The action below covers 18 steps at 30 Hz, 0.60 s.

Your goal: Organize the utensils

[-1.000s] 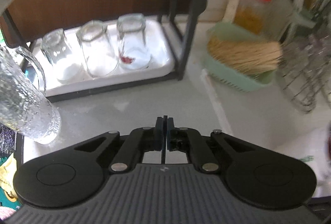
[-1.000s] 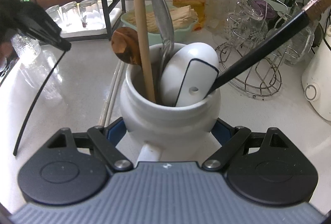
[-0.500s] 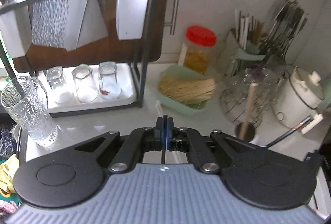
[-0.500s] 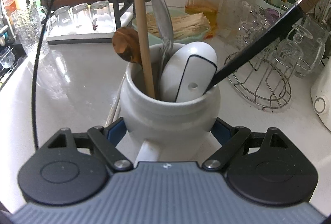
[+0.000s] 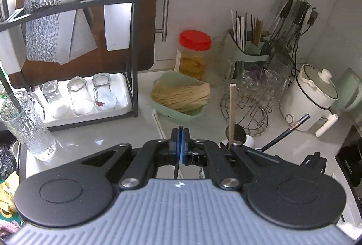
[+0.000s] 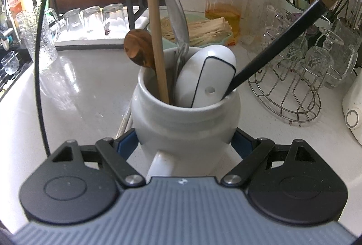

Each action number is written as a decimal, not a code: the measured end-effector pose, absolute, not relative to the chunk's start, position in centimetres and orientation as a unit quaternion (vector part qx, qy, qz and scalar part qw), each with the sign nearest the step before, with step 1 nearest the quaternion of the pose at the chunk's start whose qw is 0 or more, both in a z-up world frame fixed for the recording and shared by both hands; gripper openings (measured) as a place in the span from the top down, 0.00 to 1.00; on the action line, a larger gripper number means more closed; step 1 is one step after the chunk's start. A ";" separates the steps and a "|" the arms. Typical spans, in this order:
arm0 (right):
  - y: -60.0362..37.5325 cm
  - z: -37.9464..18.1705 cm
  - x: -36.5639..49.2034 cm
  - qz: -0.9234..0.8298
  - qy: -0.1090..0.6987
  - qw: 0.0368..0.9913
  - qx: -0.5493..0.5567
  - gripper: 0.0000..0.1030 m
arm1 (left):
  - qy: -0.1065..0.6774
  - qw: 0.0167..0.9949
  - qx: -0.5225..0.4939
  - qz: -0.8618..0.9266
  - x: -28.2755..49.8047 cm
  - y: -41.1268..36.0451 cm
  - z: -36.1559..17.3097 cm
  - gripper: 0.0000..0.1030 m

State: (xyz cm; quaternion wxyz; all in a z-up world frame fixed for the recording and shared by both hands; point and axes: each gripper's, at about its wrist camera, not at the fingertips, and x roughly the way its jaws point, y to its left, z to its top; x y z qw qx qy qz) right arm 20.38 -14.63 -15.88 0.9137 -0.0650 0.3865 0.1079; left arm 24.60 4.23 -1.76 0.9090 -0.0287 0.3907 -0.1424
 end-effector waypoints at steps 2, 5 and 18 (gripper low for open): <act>-14.6 -15.9 20.4 0.109 0.386 0.914 -0.065 0.13 | 0.388 0.910 -0.027 -0.145 24.5 4.0 -1.4 0.98; -14.6 -15.9 20.4 0.110 0.384 0.914 -0.066 0.13 | 0.382 0.912 -0.024 -0.148 24.4 3.7 -0.8 1.00; -14.8 -16.0 20.4 0.117 0.379 0.916 -0.067 0.13 | 0.392 0.906 -0.016 -0.160 24.2 2.8 -1.2 1.00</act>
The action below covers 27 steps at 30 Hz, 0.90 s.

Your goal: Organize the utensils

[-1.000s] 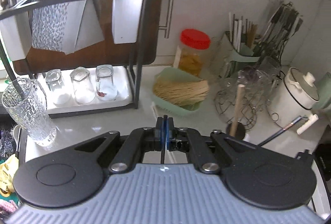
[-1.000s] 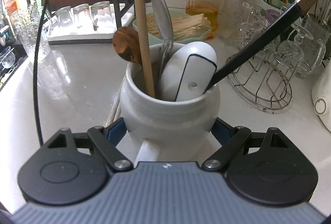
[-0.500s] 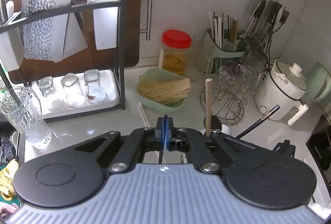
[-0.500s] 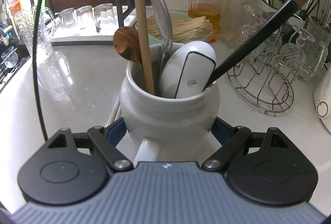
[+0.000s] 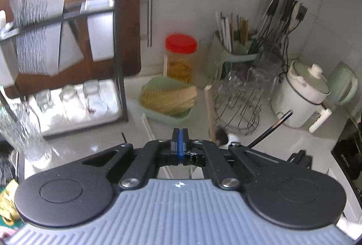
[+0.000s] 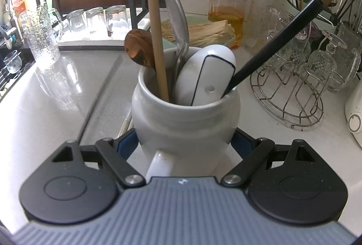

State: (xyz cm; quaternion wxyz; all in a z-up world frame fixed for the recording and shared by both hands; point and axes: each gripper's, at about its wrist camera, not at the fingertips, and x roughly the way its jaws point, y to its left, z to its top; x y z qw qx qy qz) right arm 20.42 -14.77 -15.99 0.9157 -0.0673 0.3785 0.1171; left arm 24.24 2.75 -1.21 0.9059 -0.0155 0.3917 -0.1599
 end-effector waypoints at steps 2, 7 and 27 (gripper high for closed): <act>-14.8 -16.0 20.4 0.118 0.378 0.916 -0.067 0.13 | 0.409 0.900 -0.014 -0.151 24.6 3.2 -2.8 1.00; -14.8 -16.0 20.4 0.119 0.377 0.916 -0.068 0.13 | 0.469 0.874 -0.046 -0.120 25.5 5.3 -7.5 0.99; -14.9 -16.0 20.3 0.128 0.376 0.915 -0.069 0.13 | 0.577 0.811 -0.009 -0.093 22.8 2.1 -18.2 0.74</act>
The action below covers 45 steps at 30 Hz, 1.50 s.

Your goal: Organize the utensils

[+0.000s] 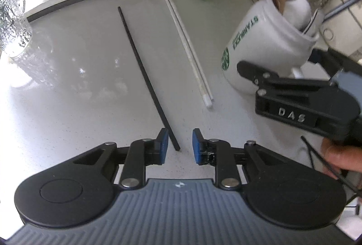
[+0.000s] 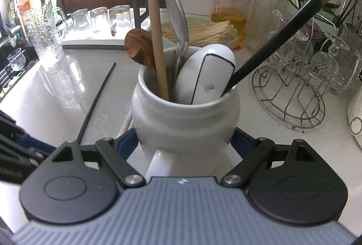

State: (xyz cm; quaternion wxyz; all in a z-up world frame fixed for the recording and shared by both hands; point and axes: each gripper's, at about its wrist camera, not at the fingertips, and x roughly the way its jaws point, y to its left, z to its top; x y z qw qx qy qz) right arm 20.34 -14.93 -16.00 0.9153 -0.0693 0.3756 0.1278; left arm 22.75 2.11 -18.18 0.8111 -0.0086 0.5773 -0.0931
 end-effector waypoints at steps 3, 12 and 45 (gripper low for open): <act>-15.0 -16.0 20.3 0.130 0.374 0.916 -0.069 0.13 | 0.577 0.813 0.009 -0.079 22.7 1.5 -18.8 0.74; -15.3 -16.1 20.1 0.138 0.371 0.916 -0.070 0.13 | 0.580 0.813 0.022 -0.051 22.9 0.9 -19.7 0.78; -15.4 -16.2 20.3 0.150 0.364 0.916 -0.070 0.13 | 0.493 0.841 0.173 -0.138 23.0 1.8 1.2 1.00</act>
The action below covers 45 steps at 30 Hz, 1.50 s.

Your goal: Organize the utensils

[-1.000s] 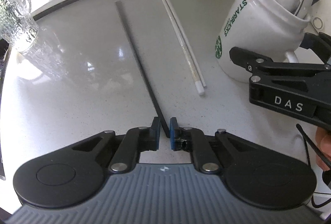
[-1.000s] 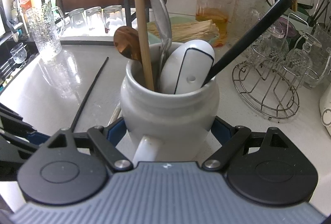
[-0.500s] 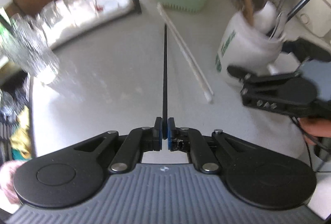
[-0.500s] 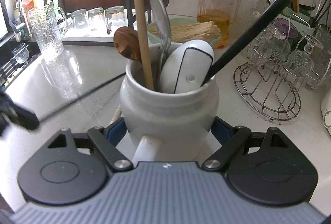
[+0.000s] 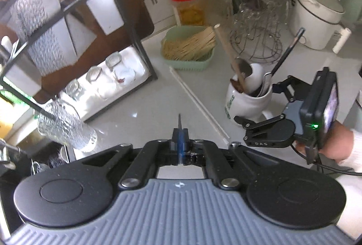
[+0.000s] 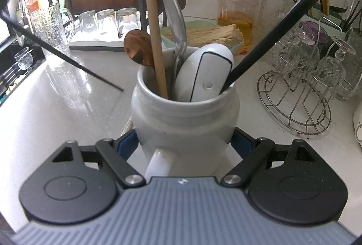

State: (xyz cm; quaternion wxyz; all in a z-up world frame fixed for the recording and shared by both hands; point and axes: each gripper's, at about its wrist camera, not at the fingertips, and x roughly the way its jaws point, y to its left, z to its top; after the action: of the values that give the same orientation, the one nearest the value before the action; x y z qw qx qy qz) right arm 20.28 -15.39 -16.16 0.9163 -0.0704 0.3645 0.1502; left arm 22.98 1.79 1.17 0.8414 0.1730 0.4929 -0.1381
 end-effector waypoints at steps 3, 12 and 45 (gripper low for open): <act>-15.4 -16.2 20.3 0.151 0.364 0.916 -0.072 0.13 | 0.486 0.840 0.185 -0.151 22.9 1.6 2.5 1.00; -15.5 -16.2 20.1 0.152 0.362 0.917 -0.071 0.13 | 0.513 0.830 0.154 -0.154 23.6 3.0 0.2 1.00; -14.8 -16.0 20.6 0.134 0.376 0.914 -0.072 0.13 | 0.620 0.774 0.061 -0.112 17.1 13.2 -18.3 0.79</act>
State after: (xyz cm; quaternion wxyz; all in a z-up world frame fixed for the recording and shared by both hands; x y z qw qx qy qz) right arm 20.61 -14.77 -16.01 0.9142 -0.0724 0.3756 0.1339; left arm 17.08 13.23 -18.30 0.7743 0.0610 0.6197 -0.1125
